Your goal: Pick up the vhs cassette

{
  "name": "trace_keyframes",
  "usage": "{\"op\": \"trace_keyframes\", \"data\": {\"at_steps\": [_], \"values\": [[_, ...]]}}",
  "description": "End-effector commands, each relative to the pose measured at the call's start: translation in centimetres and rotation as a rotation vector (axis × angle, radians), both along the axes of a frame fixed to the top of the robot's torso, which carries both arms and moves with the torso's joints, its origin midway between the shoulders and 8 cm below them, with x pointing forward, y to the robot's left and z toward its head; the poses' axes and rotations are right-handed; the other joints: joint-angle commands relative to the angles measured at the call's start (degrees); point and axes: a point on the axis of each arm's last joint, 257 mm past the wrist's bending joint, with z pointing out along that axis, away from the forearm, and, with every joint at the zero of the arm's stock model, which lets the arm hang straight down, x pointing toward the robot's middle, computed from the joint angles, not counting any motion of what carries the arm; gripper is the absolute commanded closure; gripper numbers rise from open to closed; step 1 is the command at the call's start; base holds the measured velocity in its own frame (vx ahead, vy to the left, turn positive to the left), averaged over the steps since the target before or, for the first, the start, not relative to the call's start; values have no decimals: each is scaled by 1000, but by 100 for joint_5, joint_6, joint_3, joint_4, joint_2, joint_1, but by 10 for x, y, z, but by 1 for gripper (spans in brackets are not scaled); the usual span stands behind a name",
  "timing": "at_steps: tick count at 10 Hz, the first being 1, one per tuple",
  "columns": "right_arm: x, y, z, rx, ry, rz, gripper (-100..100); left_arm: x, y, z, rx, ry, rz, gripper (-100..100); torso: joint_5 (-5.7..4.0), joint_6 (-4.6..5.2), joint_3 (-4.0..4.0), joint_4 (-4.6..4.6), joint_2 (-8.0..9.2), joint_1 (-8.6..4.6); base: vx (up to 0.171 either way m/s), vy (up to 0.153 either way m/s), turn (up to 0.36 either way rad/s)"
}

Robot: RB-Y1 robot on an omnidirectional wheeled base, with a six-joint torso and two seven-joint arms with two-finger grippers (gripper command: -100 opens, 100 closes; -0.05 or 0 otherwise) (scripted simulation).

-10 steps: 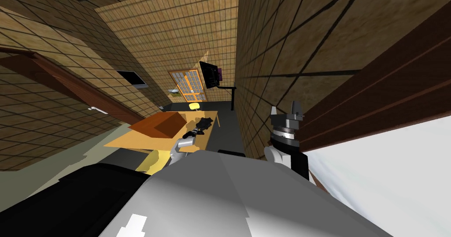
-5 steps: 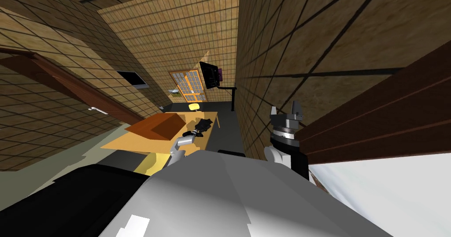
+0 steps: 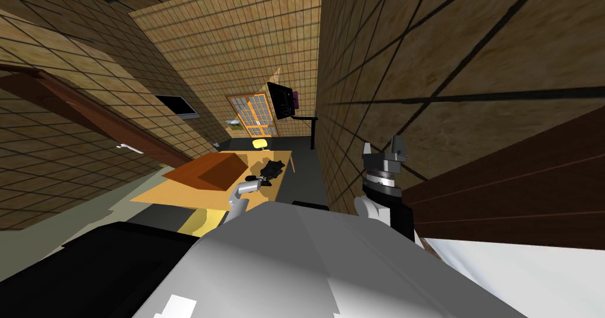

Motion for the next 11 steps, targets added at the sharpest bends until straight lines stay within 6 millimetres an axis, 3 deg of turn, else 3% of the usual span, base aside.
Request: {"op": "trace_keyframes", "data": {"at_steps": [1,11], "values": [[0,0,0,0,0,0,0,-9,0,-8,-21,49,15,-100,0,0,0,0,0,0,69,11,7],[0,0,0,0,0,0,0,-50,-1,-30,-144,283,94,-100,2,-1,6,2,10,10,61,18,6]]}}
